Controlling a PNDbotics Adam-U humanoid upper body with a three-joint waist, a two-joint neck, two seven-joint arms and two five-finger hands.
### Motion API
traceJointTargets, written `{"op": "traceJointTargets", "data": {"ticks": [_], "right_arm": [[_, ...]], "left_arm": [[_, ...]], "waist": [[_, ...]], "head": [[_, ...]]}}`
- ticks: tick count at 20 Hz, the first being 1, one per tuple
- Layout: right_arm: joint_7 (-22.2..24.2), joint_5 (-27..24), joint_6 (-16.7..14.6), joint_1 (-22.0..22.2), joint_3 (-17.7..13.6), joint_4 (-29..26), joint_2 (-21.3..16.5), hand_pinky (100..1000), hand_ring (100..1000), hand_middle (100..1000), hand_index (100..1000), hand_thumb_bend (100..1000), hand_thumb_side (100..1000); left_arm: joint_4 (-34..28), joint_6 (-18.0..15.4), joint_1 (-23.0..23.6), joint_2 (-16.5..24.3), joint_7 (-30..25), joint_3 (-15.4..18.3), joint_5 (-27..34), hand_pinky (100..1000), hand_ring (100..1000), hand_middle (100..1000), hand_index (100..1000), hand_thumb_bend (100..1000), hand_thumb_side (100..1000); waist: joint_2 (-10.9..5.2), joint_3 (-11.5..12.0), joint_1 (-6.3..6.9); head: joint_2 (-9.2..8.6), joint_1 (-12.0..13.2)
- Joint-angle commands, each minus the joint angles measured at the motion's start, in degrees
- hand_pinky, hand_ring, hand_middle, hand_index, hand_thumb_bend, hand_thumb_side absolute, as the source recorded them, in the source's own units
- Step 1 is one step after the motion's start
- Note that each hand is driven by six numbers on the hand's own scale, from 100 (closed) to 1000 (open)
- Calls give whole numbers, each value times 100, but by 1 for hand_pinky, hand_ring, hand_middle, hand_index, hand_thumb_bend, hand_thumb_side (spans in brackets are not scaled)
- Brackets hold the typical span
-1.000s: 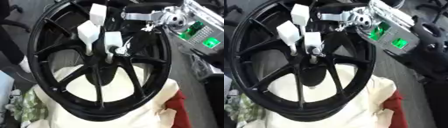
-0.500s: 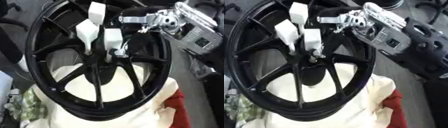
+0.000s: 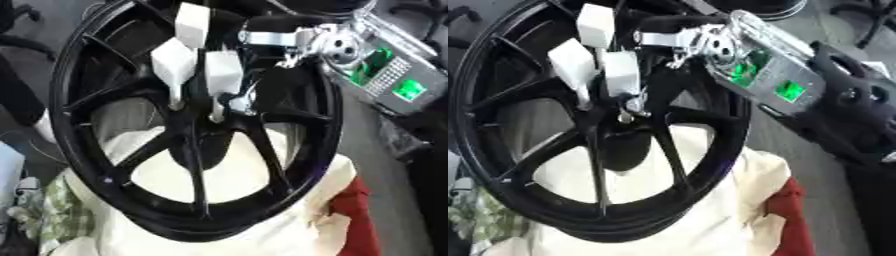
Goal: Pull the pin out of the wheel hub.
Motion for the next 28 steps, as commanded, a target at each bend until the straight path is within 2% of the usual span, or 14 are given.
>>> {"op": "traceJointTargets", "data": {"ticks": [1, 5, 9, 12, 15, 19, 21, 25, 28], "right_arm": [[-202, -302, 242, -57, -176, -299, -203, 796, 664, 553, 674, 100, 241], [-475, -682, 438, -40, -230, -428, -254, 784, 635, 519, 640, 100, 224], [-735, -1026, 491, -41, -302, -461, -317, 774, 611, 478, 594, 100, 181], [-941, -1266, 460, -7, -403, -463, -388, 772, 603, 469, 586, 100, 167], [-1162, -1497, 299, 121, -680, -463, -569, 769, 592, 461, 577, 100, 161], [-1481, -1824, 59, 503, -1151, -463, -861, 767, 584, 460, 579, 100, 154], [-1735, -2089, -130, 820, -1527, -463, -1113, 767, 581, 466, 579, 100, 150], [-2639, -2927, -573, 1822, -2412, -463, -1767, 767, 580, 461, 580, 100, 119], [-3361, -3253, -825, 2745, -3040, -463, -2105, 768, 581, 464, 584, 100, 100]], "left_arm": [[-87, 19, -114, 124, -5, 19, -20, 801, 828, 752, 805, 1000, 485], [-68, 26, -109, 131, -3, 18, -36, 802, 828, 752, 804, 1000, 483], [-61, 29, -111, 136, 1, 16, -43, 802, 829, 752, 804, 1000, 482], [-60, 33, -109, 142, -1, 10, -48, 803, 829, 752, 804, 1000, 481], [-55, 36, -87, 168, 1, 12, -56, 803, 830, 752, 803, 1000, 479], [-54, 33, -51, 203, 14, 27, -50, 804, 830, 753, 803, 1000, 479], [-59, 29, -39, 227, 21, 35, -48, 804, 830, 753, 803, 1000, 479], [-76, 18, -20, 289, 47, 62, -34, 804, 830, 752, 803, 1000, 479], [-99, 5, 22, 352, 77, 95, -11, 804, 831, 752, 802, 1000, 478]], "waist": [[-107, 0, 42], [-103, 0, 37], [-108, -2, 32], [-115, -15, 33], [-132, -48, 34], [-143, -115, 54], [-140, -145, 62], [-113, -208, 87], [-78, -281, 121]], "head": [[-8, -15], [-8, -16], [-8, -7], [-8, -1], [-8, 9], [-8, 54], [-8, 74], [-8, 80], [-8, 98]]}}
